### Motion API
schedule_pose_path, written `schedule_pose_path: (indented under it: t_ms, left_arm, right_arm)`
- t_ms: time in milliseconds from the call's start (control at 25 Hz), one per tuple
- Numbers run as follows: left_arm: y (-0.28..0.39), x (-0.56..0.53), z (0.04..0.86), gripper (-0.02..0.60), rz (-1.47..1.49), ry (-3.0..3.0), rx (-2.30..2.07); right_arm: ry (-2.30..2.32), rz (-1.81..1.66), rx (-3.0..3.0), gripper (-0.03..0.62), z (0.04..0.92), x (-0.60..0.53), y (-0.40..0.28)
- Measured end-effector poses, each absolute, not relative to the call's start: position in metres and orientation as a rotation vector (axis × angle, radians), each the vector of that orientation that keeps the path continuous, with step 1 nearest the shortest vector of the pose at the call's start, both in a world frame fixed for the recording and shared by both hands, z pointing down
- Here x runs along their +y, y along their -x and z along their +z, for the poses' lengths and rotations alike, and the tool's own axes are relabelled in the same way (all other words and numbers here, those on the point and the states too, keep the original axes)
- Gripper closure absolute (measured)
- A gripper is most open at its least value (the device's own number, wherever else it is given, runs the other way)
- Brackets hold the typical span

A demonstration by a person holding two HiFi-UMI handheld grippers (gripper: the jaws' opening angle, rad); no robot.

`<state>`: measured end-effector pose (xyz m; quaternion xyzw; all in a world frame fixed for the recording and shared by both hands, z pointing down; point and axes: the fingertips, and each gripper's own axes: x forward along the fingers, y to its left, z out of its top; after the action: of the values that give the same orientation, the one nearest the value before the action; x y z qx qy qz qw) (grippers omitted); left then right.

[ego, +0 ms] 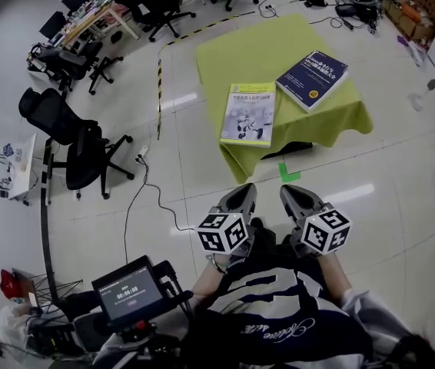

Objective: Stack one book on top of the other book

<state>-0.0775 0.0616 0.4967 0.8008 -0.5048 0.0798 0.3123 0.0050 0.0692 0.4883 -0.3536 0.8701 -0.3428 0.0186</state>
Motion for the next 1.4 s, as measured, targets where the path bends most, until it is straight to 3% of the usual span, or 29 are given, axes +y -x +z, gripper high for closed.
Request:
schedule_pose_path:
  t_ms: [360, 1040, 1400]
  left_arm:
    - [0.095, 0.074, 0.464, 0.577, 0.114, -2.152, -1.346]
    - [0.153, 0.147, 0.476, 0.577, 0.124, -2.198, -1.244]
    - [0.148, 0.16, 0.473, 0.577, 0.135, -2.235, -1.189]
  right_arm:
    - [1.08, -1.036, 2.721, 0.603, 0.469, 0.098, 0.02]
    - [1.237, -1.018, 2.654, 0.603, 0.469, 0.154, 0.084]
    - [1.28, -1.0, 2.654, 0.604, 0.463, 0.166, 0.088]
